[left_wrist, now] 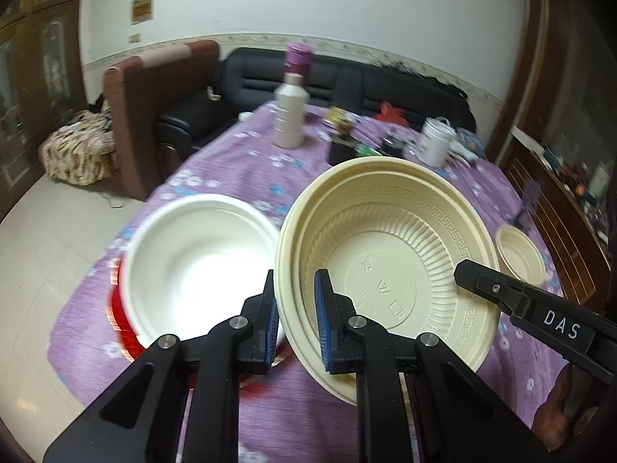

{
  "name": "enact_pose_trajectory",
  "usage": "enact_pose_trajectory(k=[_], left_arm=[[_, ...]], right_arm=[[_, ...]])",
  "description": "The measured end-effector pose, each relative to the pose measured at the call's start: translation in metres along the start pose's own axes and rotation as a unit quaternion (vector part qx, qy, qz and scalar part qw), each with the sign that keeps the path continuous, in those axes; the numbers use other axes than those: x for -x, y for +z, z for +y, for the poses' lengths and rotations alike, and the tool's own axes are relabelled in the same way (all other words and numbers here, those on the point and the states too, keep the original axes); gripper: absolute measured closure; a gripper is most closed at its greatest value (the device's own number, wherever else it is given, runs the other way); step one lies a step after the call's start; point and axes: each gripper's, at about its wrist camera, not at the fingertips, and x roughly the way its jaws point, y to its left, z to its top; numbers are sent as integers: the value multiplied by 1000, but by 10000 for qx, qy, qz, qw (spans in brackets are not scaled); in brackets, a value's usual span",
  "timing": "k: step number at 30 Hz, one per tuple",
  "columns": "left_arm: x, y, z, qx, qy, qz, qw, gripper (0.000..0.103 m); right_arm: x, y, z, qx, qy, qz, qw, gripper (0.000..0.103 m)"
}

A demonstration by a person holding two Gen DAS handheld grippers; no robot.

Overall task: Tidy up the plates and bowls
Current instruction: 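Lift the beige bowl and carry it toward the red plate stack, then lower the beige bowl into the white bowls on the red plates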

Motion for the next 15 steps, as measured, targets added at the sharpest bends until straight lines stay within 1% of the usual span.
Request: enact_pose_trajectory(k=[4, 7, 12, 15], left_arm=[[5, 3, 27, 233, 230, -111, 9994, 88], [5, 4, 48, 383, 420, -125, 9983, 88], [-6, 0, 80, 615, 694, 10, 9957, 88], [-16, -4, 90, 675, 787, 123, 9945, 88]], right_arm=[[-9, 6, 33, 263, 182, 13, 9995, 92], [-21, 8, 59, 466, 351, 78, 9983, 92], [-47, 9, 84, 641, 524, 294, 9961, 93], [-64, 7, 93, 667, 565, 450, 9952, 93]])
